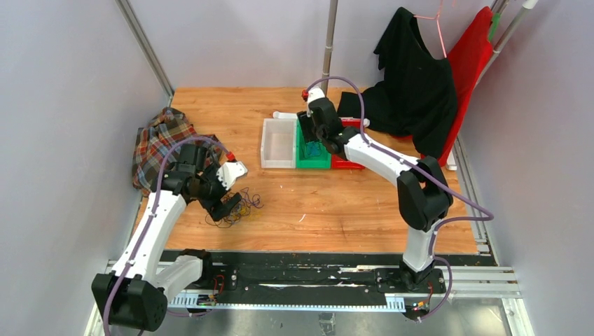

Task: Untangle the cables

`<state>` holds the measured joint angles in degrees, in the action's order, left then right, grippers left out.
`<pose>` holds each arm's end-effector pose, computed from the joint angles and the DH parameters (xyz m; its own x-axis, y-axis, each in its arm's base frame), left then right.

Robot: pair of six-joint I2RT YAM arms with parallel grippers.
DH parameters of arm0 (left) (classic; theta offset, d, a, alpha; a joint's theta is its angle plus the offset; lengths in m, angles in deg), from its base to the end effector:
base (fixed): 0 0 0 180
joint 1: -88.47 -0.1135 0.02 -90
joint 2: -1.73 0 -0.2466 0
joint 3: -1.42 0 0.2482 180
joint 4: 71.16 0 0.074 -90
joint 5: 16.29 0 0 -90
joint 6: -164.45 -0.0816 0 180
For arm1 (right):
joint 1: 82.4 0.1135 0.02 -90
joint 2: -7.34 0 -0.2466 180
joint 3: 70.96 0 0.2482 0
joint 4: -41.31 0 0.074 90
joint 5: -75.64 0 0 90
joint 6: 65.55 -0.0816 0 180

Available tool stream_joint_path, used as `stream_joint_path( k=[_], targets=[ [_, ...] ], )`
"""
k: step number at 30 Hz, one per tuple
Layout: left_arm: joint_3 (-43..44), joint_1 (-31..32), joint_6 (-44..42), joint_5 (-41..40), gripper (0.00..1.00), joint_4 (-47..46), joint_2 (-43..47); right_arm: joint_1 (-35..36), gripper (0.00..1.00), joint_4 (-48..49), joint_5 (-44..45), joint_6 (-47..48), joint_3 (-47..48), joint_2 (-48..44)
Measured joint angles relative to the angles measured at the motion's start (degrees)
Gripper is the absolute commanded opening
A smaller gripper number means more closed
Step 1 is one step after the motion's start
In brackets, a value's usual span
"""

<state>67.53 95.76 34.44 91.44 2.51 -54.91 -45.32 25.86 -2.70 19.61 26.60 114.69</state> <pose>0.1905 -0.0494 0.2237 -0.5218 0.6841 -0.5096 0.7674 0.6373 0.0698 0.3908 0.2746 0.2410 -0.3765 -0.1810 -0.9086 -0.4144 0.9101 -0.0096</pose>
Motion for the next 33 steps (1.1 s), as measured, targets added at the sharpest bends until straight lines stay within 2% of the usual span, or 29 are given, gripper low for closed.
stream_joint_path(
  k=[5,12,17,21,22,24,27,30,33],
  targets=[
    [-4.3,-1.1,-4.1,-0.6,0.95,-2.2,-0.8,0.0,0.54,0.0,2.7,0.7,-1.1,-3.5],
    [-7.7,-1.2,-6.7,0.1,0.79,-8.0,-2.5,2.6,0.56,3.9,3.4,0.4,-10.2,-15.4],
    [-9.4,-1.2,-7.7,0.4,0.72,-12.3,-5.3,9.6,0.65,10.1,1.7,-2.7,-24.0,-24.4],
    [-9.8,-1.2,-8.2,0.9,0.55,-15.1,-7.4,13.2,0.65,12.2,-0.2,-6.2,-32.9,-28.1],
    [-9.8,-1.2,-8.2,1.1,0.49,-15.6,-7.8,13.8,0.65,12.3,-0.8,-7.1,-34.4,-28.7],
    [-9.8,-1.2,-8.3,2.0,0.29,-16.5,-8.9,14.7,0.66,13.1,-1.8,-8.5,-36.7,-29.4],
    [-9.7,-1.2,-7.9,4.2,0.09,-16.7,-10.0,16.1,0.66,15.0,-4.5,-9.9,-38.5,-29.6],
    [-9.1,-1.2,-7.3,6.0,0.01,-15.3,-10.1,18.1,0.67,17.1,-7.6,-10.7,-38.3,-28.6],
    [-6.8,-1.2,-6.5,7.3,0.01,-12.5,-8.7,20.3,0.68,18.5,-9.9,-10.9,-36.6,-25.2]
  ],
)
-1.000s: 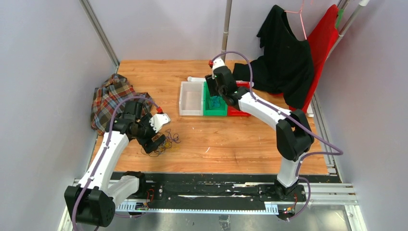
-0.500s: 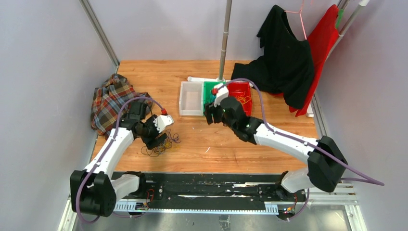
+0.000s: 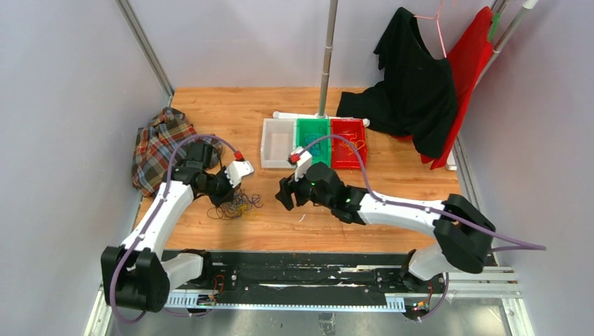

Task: Untangle the cables

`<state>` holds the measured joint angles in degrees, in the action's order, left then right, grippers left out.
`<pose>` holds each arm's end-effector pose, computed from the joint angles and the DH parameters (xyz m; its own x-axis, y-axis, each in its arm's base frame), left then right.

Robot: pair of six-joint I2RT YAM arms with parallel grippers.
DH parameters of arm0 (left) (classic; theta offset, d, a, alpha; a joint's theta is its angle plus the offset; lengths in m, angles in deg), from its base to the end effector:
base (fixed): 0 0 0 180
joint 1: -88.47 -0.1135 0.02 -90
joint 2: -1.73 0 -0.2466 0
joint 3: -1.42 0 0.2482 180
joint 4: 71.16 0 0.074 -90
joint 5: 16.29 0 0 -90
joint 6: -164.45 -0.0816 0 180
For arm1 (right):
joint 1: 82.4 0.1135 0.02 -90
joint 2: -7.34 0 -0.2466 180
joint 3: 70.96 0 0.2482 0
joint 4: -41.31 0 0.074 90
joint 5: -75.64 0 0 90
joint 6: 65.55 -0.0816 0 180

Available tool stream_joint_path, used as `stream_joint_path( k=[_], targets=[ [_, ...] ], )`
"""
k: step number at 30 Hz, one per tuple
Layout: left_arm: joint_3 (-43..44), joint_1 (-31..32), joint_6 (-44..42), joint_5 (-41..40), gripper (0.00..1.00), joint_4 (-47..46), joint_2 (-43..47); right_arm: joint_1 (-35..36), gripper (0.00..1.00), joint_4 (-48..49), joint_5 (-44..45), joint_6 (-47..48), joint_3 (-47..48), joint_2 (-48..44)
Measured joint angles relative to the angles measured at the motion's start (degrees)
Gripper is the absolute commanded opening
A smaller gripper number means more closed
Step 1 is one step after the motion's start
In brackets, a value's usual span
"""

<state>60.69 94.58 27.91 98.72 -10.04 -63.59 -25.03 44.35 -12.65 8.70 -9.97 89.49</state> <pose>0.2163 -0.0579 0.1751 -0.4420 0.7089 -0.5497 0.8437 0.5366 0.0136 0.1992 0.3066 0.2198 -0.3857 -0.0993 -0.9172 -0.7500 0.6128 0.2490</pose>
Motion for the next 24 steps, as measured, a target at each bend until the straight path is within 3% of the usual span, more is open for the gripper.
stream_joint_path(
  k=[7,13,16,21,24],
  targets=[
    [5.7,0.0,1.0,3.5,0.00,6.1,9.0,4.4,0.68,3.8,-3.3,0.8,7.3,11.4],
    [7.6,0.0,1.1,5.7,0.00,10.5,11.7,5.3,0.64,5.9,-5.5,1.4,12.3,17.6],
    [8.1,0.0,1.2,6.3,0.00,12.1,11.7,5.3,0.51,6.2,-6.3,1.8,13.2,18.2],
    [8.5,0.0,1.5,7.4,0.00,13.1,11.8,5.3,0.10,7.3,-7.6,1.8,13.8,18.3],
    [8.7,0.0,1.6,7.8,0.01,13.2,11.8,5.3,0.01,7.1,-7.8,1.1,13.8,18.2]
  ],
)
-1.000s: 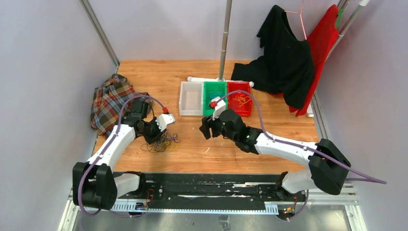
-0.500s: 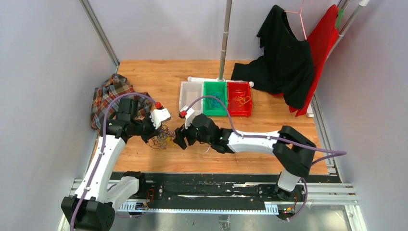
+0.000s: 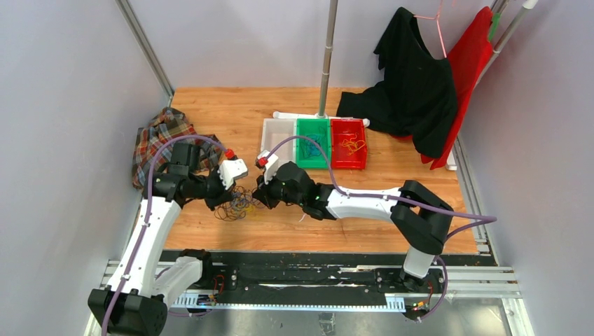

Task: Untangle the cables

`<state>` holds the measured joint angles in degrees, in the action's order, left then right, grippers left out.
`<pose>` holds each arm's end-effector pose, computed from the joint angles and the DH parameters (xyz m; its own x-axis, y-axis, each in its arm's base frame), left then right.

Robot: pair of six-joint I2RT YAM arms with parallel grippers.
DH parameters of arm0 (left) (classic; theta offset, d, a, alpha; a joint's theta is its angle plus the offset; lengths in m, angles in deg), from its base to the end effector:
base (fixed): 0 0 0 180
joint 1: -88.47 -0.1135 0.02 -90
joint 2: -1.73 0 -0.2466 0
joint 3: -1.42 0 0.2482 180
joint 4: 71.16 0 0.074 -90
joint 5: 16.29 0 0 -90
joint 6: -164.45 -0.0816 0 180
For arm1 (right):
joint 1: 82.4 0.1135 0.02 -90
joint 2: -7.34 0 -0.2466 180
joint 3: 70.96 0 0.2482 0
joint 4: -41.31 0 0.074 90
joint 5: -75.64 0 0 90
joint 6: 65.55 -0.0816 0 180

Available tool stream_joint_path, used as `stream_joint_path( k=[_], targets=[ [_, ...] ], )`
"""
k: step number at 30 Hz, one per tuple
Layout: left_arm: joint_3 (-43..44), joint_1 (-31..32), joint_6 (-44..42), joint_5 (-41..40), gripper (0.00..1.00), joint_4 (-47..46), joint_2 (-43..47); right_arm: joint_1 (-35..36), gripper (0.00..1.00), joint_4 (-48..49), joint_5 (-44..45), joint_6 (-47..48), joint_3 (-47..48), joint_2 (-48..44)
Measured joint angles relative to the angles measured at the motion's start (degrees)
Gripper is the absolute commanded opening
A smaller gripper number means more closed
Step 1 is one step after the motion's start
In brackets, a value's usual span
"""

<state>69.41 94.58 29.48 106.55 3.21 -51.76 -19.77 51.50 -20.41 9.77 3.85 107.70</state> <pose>0.1794 -0.0637 0.2506 -0.3539 0.6351 -0.6866 0.8625 0.5055 0.0229 0.1937 0.3928 0.2079 -0.3534 -0.1346 -0.9257 -0.8686 0.4146 0.2714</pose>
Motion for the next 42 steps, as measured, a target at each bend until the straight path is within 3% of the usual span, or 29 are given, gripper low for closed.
stream_joint_path(
  k=[14,24,35,42],
  targets=[
    [0.0,0.0,0.0,0.2,0.01,0.3,0.9,-4.1,0.01,-0.2,6.6,-2.6,-9.4,-12.3],
    [-1.2,0.0,-2.3,-3.3,0.01,0.2,2.8,-13.8,0.01,-5.4,13.9,-4.1,-15.1,-26.8],
    [-13.1,0.0,-11.6,-20.0,0.00,-2.7,5.4,-24.7,0.01,-16.8,23.2,-3.3,-17.6,-43.9],
    [-18.3,0.0,-16.5,-27.6,0.00,-7.0,8.0,-31.6,0.01,-23.5,25.2,-3.1,-15.4,-49.7]
  ],
)
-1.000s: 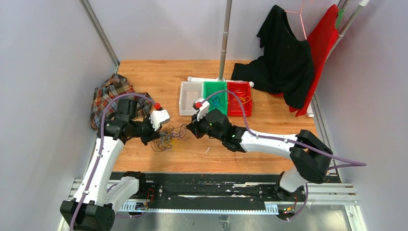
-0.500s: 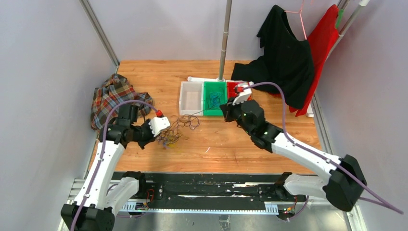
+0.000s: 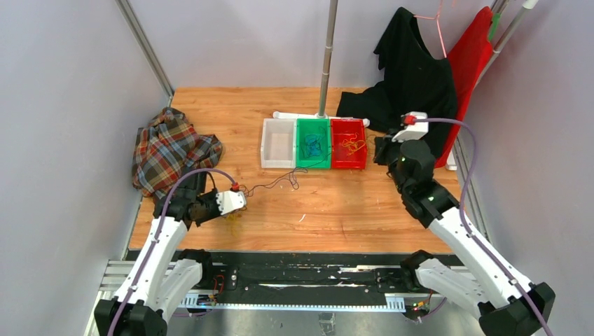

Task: Untangle the cables

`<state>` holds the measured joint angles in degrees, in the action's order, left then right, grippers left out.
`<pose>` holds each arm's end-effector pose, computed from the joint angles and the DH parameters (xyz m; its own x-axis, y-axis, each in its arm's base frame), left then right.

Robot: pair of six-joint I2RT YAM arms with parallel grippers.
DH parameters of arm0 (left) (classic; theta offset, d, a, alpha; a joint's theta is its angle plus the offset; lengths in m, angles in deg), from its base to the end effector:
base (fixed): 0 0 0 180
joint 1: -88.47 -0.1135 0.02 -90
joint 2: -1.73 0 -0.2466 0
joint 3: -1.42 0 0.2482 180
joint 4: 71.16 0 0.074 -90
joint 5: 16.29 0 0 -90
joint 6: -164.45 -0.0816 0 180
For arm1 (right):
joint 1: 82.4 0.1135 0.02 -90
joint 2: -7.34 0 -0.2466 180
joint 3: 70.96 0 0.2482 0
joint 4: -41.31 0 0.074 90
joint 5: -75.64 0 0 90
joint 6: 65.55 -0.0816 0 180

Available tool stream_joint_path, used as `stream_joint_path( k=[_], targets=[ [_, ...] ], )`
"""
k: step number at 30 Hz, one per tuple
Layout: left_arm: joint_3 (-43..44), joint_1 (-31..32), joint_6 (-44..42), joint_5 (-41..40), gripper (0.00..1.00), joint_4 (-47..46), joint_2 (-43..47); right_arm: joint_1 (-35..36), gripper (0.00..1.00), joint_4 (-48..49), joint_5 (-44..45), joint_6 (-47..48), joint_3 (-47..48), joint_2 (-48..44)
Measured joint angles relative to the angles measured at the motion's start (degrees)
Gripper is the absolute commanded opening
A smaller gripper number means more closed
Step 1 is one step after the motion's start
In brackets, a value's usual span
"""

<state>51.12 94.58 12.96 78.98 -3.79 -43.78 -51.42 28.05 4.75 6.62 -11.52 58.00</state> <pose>0.1630 -0.0250 0.1690 -0.2942 0.9115 -0.2874 0.8500 0.3870 0.3574 0.2363 0.1107 0.3303 -0.1270 0.2612 -0.9569 -0.1761 0.9434 0.2809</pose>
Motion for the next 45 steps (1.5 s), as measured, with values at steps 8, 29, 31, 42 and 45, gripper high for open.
stream_joint_path(
  k=[8,29,31,42,45],
  targets=[
    [-6.9,0.0,-5.7,-9.0,0.00,-7.4,0.2,-15.2,0.01,-9.0,1.8,-0.5,12.0,-1.2],
    [10.6,0.0,1.9,3.2,0.09,-1.3,0.6,-14.4,0.26,-6.4,-16.8,-4.5,15.2,2.5],
    [13.6,0.0,4.5,6.9,0.08,-0.1,0.6,-8.2,0.30,-4.3,-17.5,-3.3,11.6,3.5],
    [30.6,0.0,17.2,22.5,0.03,3.5,-3.3,16.9,0.43,7.0,-19.6,3.3,3.6,15.0],
    [36.5,0.4,20.4,25.6,0.02,3.4,-6.1,21.2,0.44,9.8,-20.1,5.1,4.4,17.8]
  ],
)
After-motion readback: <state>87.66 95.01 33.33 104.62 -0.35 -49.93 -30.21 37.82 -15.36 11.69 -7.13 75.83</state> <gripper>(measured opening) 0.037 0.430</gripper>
